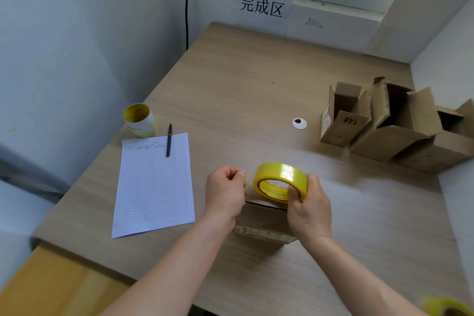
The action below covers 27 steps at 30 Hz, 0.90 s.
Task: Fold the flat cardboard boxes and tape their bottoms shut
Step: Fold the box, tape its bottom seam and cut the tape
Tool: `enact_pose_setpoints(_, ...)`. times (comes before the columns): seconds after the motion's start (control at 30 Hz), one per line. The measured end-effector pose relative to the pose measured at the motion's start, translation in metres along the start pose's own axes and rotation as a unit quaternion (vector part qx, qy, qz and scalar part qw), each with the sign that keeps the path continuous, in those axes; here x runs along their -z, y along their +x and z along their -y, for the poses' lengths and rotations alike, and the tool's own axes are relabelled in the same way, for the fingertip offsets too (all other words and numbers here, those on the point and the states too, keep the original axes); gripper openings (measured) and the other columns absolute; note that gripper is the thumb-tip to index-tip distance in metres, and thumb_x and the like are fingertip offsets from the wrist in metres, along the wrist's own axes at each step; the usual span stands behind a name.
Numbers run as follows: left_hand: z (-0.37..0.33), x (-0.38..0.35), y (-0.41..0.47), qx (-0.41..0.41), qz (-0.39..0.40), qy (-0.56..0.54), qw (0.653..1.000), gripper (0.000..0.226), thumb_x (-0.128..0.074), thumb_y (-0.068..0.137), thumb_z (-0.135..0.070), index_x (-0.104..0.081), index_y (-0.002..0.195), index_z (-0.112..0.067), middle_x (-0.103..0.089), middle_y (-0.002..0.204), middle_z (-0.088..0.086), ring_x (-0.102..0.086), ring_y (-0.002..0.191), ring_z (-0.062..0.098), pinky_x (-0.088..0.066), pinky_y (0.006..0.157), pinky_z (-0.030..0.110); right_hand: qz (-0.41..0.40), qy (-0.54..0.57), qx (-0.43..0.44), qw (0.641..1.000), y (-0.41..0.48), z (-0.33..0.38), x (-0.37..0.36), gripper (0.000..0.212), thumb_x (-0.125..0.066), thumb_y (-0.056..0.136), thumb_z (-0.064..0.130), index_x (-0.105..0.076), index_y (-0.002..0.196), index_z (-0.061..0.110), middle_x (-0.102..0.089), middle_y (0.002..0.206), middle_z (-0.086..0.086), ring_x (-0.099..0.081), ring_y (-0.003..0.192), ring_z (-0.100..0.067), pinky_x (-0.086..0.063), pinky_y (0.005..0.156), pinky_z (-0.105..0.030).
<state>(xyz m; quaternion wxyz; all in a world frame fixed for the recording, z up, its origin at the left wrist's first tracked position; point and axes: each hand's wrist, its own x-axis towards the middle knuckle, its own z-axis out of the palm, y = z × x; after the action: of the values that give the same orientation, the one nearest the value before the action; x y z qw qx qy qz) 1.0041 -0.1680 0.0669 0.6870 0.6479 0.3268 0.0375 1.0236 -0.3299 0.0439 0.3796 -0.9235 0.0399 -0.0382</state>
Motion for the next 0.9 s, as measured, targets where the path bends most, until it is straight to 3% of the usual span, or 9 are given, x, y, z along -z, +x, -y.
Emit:
enact_pose_setpoints(0.1, 0.003, -0.001, -0.003, 0.067, 0.012, -0.084, 0.994, 0.015, -0.055, 0.098, -0.011, -0.062, 0.085, -0.011, -0.055, 0.071, 0.007, -0.057, 0.068, 0.017, -0.056, 0.060, 0.035, 0.005, 0.002, -0.002, 1.000, 0.002, 0.002, 0.004, 0.019, -0.061, 0.092, 0.014, -0.044, 0.092, 0.022, -0.055, 0.088, -0.004, -0.041, 0.077, -0.025, -0.028, 0.064, -0.035)
enact_pose_setpoints(0.2, 0.009, -0.001, -0.002, 0.076, 0.006, -0.107, 0.991, 0.014, -0.055, 0.099, -0.011, -0.062, 0.086, -0.010, -0.056, 0.071, 0.008, -0.058, 0.071, 0.018, -0.058, 0.068, 0.041, 0.025, 0.015, -0.007, 1.000, 0.005, 0.006, 0.009, 0.017, -0.058, 0.093, 0.010, -0.045, 0.092, 0.021, -0.056, 0.086, -0.004, -0.045, 0.078, -0.028, -0.028, 0.064, -0.035)
enact_pose_setpoints(0.4, 0.016, -0.003, -0.005, 0.074, 0.000, -0.145, 0.987, 0.015, -0.055, 0.098, -0.009, -0.062, 0.084, -0.008, -0.058, 0.069, 0.008, -0.060, 0.066, 0.013, -0.057, 0.058, 0.031, 0.011, 0.086, -0.013, 0.996, 0.009, 0.028, 0.017, 0.012, -0.058, 0.091, 0.007, -0.052, 0.094, 0.016, -0.057, 0.078, 0.001, -0.049, 0.074, -0.024, -0.032, 0.061, -0.036)
enact_pose_setpoints(0.47, 0.017, -0.003, -0.005, 0.076, 0.005, -0.160, 0.984, 0.016, -0.055, 0.098, -0.006, -0.060, 0.084, -0.007, -0.057, 0.069, 0.008, -0.060, 0.066, 0.013, -0.058, 0.060, 0.032, -0.011, 0.131, -0.012, 0.991, 0.000, 0.028, 0.015, 0.014, -0.062, 0.090, 0.007, -0.052, 0.090, 0.017, -0.058, 0.076, 0.001, -0.051, 0.071, -0.013, -0.036, 0.058, -0.023)
enact_pose_setpoints(0.57, 0.017, 0.000, -0.007, 0.073, 0.024, -0.152, 0.985, 0.017, -0.054, 0.096, -0.001, -0.058, 0.080, -0.005, -0.054, 0.064, 0.007, -0.057, 0.062, 0.015, -0.058, 0.060, 0.035, -0.020, 0.148, -0.008, 0.989, -0.018, 0.009, 0.007, 0.018, -0.067, 0.090, 0.010, -0.052, 0.089, 0.020, -0.056, 0.073, 0.005, -0.053, 0.069, -0.005, -0.039, 0.061, -0.025)
enact_pose_setpoints(0.63, 0.017, 0.007, -0.007, 0.069, 0.046, -0.124, 0.989, 0.016, -0.055, 0.097, -0.001, -0.058, 0.081, -0.004, -0.050, 0.061, 0.006, -0.053, 0.057, 0.014, -0.057, 0.057, 0.033, -0.013, 0.134, 0.006, 0.991, -0.023, -0.003, 0.004, 0.017, -0.067, 0.090, 0.013, -0.053, 0.094, 0.021, -0.057, 0.073, 0.007, -0.054, 0.070, -0.007, -0.037, 0.063, -0.033)
enact_pose_setpoints(0.73, 0.025, 0.022, -0.002, 0.062, 0.057, -0.057, 0.995, 0.017, -0.057, 0.096, -0.004, -0.061, 0.080, -0.004, -0.049, 0.059, 0.006, -0.050, 0.052, 0.013, -0.053, 0.054, 0.030, 0.004, 0.123, 0.042, 0.992, -0.022, -0.007, 0.004, 0.019, -0.065, 0.088, 0.020, -0.051, 0.099, 0.025, -0.057, 0.076, 0.008, -0.053, 0.070, -0.011, -0.035, 0.062, -0.032)
enact_pose_setpoints(0.83, 0.034, 0.030, 0.001, 0.084, 0.058, -0.041, 0.994, 0.016, -0.059, 0.095, -0.004, -0.063, 0.080, -0.006, -0.050, 0.056, 0.003, -0.049, 0.051, 0.013, -0.052, 0.055, 0.029, 0.015, 0.104, 0.086, 0.991, -0.020, -0.008, 0.004, 0.035, -0.067, 0.086, 0.003, -0.049, 0.100, 0.029, -0.057, 0.078, 0.011, -0.050, 0.068, -0.017, -0.031, 0.061, -0.028)
enact_pose_setpoints(0.9, 0.039, 0.032, 0.002, 0.100, 0.064, -0.046, 0.992, 0.016, -0.059, 0.095, -0.003, -0.062, 0.079, -0.006, -0.050, 0.055, 0.002, -0.048, 0.051, 0.014, -0.050, 0.053, 0.027, 0.021, 0.099, 0.113, 0.988, -0.020, -0.008, 0.005, 0.036, -0.065, 0.083, 0.002, -0.050, 0.099, 0.031, -0.057, 0.079, 0.013, -0.051, 0.071, -0.012, -0.035, 0.061, -0.023)
